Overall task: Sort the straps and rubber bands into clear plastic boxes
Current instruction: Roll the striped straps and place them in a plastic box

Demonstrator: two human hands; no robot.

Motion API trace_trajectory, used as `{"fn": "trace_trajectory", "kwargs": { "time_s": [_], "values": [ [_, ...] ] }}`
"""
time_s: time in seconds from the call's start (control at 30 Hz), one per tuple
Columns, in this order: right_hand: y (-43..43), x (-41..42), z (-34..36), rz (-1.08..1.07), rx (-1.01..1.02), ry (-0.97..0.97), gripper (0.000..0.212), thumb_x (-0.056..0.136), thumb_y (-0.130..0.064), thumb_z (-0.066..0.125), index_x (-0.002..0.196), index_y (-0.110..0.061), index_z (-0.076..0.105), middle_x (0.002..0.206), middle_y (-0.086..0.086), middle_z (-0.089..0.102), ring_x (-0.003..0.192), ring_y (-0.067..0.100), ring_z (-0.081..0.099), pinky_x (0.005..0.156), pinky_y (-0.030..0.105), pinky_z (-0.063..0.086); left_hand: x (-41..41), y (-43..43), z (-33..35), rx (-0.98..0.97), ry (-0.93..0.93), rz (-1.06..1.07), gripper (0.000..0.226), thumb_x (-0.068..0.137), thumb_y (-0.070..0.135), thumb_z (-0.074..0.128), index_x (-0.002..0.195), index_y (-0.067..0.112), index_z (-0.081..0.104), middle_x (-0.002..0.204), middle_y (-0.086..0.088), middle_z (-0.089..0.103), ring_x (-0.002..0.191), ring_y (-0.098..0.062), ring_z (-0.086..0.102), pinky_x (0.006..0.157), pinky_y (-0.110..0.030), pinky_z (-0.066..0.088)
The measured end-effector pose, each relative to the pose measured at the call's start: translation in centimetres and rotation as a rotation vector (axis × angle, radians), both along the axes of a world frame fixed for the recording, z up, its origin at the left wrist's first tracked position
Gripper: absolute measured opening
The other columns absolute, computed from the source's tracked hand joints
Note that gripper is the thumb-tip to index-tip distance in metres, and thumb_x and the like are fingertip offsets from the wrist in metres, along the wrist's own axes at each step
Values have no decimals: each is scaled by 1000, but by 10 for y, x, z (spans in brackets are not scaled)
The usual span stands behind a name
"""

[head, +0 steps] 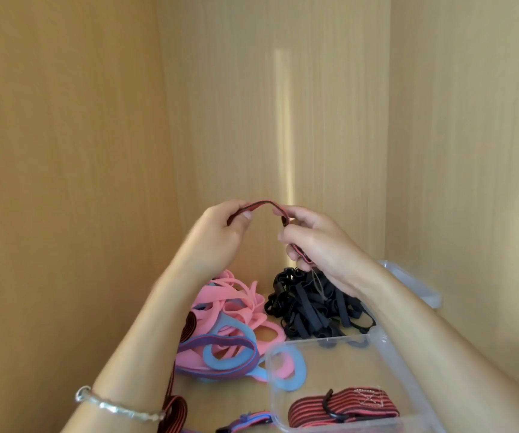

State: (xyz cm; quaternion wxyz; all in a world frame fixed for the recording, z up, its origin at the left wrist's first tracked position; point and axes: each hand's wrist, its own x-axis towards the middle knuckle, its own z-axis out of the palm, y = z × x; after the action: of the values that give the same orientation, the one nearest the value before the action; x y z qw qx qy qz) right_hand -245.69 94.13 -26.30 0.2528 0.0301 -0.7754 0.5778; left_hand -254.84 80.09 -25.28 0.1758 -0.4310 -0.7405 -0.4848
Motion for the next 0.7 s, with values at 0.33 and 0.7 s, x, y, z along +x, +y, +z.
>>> {"fn": "trace_trajectory", "kwargs": {
  "time_s": [0.33, 0.7],
  "values": [
    [8, 0, 5, -73, -278, 301, 40, 85, 1, 67, 118, -14, 50, 92, 5, 71, 73, 13, 69, 69, 24, 58, -17, -3, -2, -48, -23, 273, 31, 98, 29, 47, 67, 26, 49, 54, 6, 38, 52, -20, 35, 54, -30, 26],
    [6, -13, -1, -231, -286, 316, 23, 103, -23, 41, 126, -25, 44, 105, 1, 61, 80, 12, 59, 71, 27, 46, 1, 3, -4, -74, 189, 107, 32, 97, 9, 46, 110, 29, 66, 79, 3, 64, 64, -18, 61, 55, -18, 44]
  ]
}}
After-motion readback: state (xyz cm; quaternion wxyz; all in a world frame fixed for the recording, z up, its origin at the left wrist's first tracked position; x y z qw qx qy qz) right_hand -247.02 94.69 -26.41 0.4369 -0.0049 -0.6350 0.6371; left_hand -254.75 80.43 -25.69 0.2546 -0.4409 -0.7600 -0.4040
